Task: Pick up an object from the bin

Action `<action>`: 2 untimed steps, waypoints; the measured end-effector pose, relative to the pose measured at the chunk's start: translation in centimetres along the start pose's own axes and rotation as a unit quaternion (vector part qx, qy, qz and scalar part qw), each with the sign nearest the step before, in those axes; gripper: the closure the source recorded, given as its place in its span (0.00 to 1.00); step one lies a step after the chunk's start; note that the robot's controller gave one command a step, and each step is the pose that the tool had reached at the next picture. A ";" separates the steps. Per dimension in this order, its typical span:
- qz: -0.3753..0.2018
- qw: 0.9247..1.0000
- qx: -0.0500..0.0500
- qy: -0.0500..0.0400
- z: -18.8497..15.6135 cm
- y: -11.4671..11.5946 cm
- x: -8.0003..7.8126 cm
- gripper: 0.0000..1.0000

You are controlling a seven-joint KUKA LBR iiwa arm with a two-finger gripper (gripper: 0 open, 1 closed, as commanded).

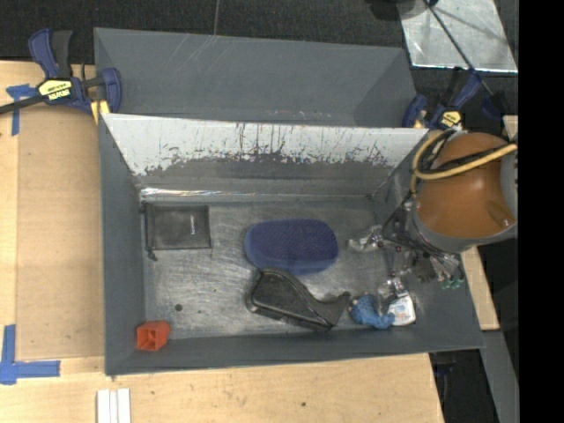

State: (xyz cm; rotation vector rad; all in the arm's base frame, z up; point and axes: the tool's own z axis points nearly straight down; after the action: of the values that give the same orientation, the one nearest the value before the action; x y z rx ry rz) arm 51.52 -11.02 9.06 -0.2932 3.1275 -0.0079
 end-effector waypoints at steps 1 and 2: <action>-0.073 0.997 0.001 -0.002 -0.7 7.2 -2.0 0.00; -0.135 0.991 -0.002 -0.003 -2.6 13.9 -4.4 0.00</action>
Offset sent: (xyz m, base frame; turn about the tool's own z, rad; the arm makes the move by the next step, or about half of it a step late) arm 0.0041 0.0764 0.0038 -0.1427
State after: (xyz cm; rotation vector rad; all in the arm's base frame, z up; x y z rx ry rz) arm 53.24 3.44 11.57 -0.7131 3.0547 -0.0010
